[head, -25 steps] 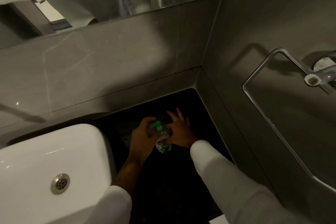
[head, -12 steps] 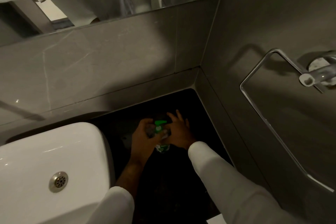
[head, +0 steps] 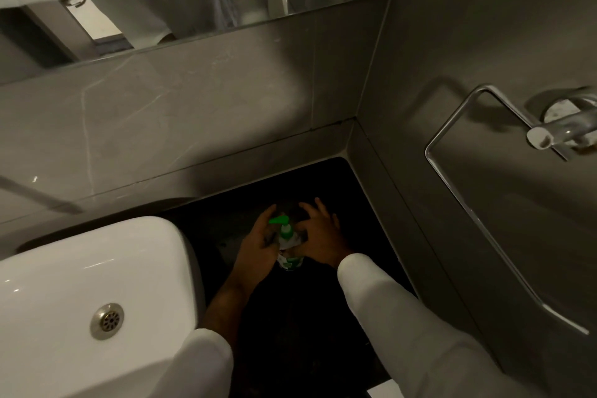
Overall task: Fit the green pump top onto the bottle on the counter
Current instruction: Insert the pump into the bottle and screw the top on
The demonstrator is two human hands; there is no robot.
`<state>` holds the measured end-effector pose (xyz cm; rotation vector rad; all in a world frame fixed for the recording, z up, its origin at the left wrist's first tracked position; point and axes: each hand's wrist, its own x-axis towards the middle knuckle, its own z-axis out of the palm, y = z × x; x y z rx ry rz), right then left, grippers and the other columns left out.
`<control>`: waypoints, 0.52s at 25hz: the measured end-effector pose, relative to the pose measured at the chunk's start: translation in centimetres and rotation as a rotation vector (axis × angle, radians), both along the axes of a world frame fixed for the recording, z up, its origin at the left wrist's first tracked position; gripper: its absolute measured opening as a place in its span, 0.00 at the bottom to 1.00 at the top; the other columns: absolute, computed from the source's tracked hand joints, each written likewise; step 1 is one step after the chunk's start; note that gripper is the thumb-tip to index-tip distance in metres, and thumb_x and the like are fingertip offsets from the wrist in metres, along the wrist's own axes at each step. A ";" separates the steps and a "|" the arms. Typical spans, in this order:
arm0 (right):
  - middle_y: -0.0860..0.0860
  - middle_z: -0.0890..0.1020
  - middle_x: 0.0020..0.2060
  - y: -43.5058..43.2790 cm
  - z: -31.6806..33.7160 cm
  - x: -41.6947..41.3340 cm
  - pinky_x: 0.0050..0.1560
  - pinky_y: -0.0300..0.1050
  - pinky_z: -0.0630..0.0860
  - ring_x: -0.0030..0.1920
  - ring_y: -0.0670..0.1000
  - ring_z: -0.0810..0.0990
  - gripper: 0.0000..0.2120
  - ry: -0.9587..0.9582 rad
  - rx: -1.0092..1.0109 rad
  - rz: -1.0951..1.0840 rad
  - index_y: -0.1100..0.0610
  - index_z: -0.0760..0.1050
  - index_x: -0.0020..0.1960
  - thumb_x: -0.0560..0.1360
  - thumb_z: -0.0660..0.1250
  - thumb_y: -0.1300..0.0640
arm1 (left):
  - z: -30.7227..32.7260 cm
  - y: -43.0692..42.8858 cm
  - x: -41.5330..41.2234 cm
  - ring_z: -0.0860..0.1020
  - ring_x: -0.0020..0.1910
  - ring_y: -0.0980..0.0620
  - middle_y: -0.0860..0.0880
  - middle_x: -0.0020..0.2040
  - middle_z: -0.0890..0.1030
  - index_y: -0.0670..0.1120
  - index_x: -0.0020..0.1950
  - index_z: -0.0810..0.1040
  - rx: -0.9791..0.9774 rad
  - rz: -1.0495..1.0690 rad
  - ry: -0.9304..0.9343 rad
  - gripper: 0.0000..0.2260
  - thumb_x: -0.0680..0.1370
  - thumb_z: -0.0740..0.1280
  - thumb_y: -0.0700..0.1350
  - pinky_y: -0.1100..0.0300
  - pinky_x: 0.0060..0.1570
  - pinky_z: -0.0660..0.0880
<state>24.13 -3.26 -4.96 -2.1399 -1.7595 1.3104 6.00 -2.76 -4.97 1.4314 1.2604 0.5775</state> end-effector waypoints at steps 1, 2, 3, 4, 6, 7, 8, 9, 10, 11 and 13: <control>0.46 0.49 0.88 -0.1 0.1 -0.1 0.86 0.66 0.46 0.89 0.62 0.42 0.31 0.008 0.001 -0.012 0.47 0.81 0.72 0.70 0.79 0.41 | 0.1 -0.2 0.1 0.81 0.62 0.57 0.54 0.64 0.80 0.54 0.71 0.72 0.000 0.034 -0.008 0.26 0.76 0.72 0.36 0.62 0.59 0.79; 0.46 0.49 0.88 -0.2 0.1 -0.2 0.86 0.65 0.46 0.89 0.62 0.42 0.32 0.017 -0.006 -0.031 0.47 0.80 0.73 0.70 0.79 0.42 | 0.2 -0.3 0.3 0.82 0.58 0.57 0.55 0.60 0.82 0.56 0.66 0.75 0.035 0.082 0.032 0.24 0.74 0.75 0.41 0.62 0.55 0.80; 0.46 0.49 0.88 -0.3 0.1 -0.3 0.86 0.65 0.46 0.89 0.62 0.43 0.34 0.024 -0.013 -0.047 0.47 0.78 0.74 0.70 0.79 0.42 | 0.3 -0.3 0.4 0.83 0.54 0.57 0.56 0.54 0.84 0.60 0.59 0.77 0.067 0.130 0.075 0.20 0.72 0.78 0.44 0.64 0.51 0.80; 0.46 0.49 0.88 -0.3 0.1 -0.5 0.86 0.65 0.47 0.89 0.61 0.43 0.36 0.028 -0.019 -0.059 0.46 0.77 0.75 0.70 0.80 0.41 | 0.4 -0.1 0.5 0.84 0.52 0.57 0.57 0.50 0.85 0.63 0.54 0.78 0.082 0.148 0.106 0.18 0.72 0.78 0.45 0.64 0.49 0.81; 0.46 0.50 0.88 -0.3 -0.2 -0.3 0.86 0.65 0.47 0.89 0.62 0.44 0.38 0.029 -0.035 -0.070 0.46 0.76 0.77 0.69 0.80 0.39 | 0.7 0.2 0.4 0.84 0.54 0.60 0.62 0.51 0.84 0.64 0.63 0.74 0.068 0.074 0.102 0.23 0.75 0.73 0.40 0.67 0.52 0.80; 0.46 0.50 0.88 -0.2 -0.3 -0.2 0.86 0.66 0.47 0.89 0.63 0.44 0.39 0.030 -0.038 -0.067 0.46 0.76 0.77 0.68 0.80 0.39 | 0.9 0.3 0.2 0.82 0.56 0.65 0.63 0.55 0.82 0.60 0.72 0.68 0.050 0.012 0.082 0.29 0.76 0.72 0.38 0.69 0.56 0.78; 0.45 0.50 0.88 -0.1 -0.3 0.0 0.86 0.67 0.47 0.89 0.63 0.43 0.38 0.028 -0.034 -0.057 0.45 0.77 0.76 0.68 0.80 0.39 | 1.3 0.5 0.2 0.80 0.57 0.68 0.63 0.59 0.79 0.55 0.79 0.60 0.033 -0.034 0.077 0.35 0.77 0.72 0.38 0.70 0.58 0.76; 0.45 0.51 0.88 0.1 -0.4 0.0 0.86 0.67 0.47 0.89 0.63 0.43 0.37 0.019 -0.025 -0.042 0.45 0.78 0.75 0.68 0.80 0.39 | 1.6 0.7 0.4 0.79 0.59 0.67 0.60 0.62 0.78 0.51 0.80 0.58 0.020 -0.046 0.090 0.38 0.75 0.74 0.41 0.69 0.58 0.75; 0.45 0.52 0.88 0.1 -0.4 -0.1 0.85 0.68 0.47 0.89 0.62 0.43 0.35 -0.003 -0.014 -0.014 0.44 0.79 0.74 0.69 0.79 0.39 | 2.0 0.8 0.8 0.80 0.58 0.63 0.56 0.61 0.78 0.50 0.78 0.64 0.032 -0.023 0.163 0.37 0.73 0.77 0.47 0.66 0.56 0.76; 0.45 0.54 0.88 0.1 -0.4 -0.4 0.85 0.68 0.46 0.89 0.60 0.42 0.33 -0.029 -0.002 0.017 0.44 0.80 0.72 0.69 0.78 0.38 | 2.3 0.9 1.1 0.81 0.55 0.57 0.53 0.58 0.81 0.49 0.70 0.73 0.083 0.002 0.305 0.31 0.70 0.78 0.54 0.63 0.52 0.77; 0.44 0.56 0.87 0.2 -0.7 -0.9 0.85 0.69 0.46 0.89 0.59 0.43 0.30 -0.039 0.019 0.026 0.44 0.81 0.71 0.70 0.78 0.38 | 3.0 1.3 1.5 0.83 0.46 0.50 0.50 0.48 0.85 0.48 0.54 0.81 0.170 0.029 0.569 0.23 0.67 0.76 0.61 0.55 0.45 0.80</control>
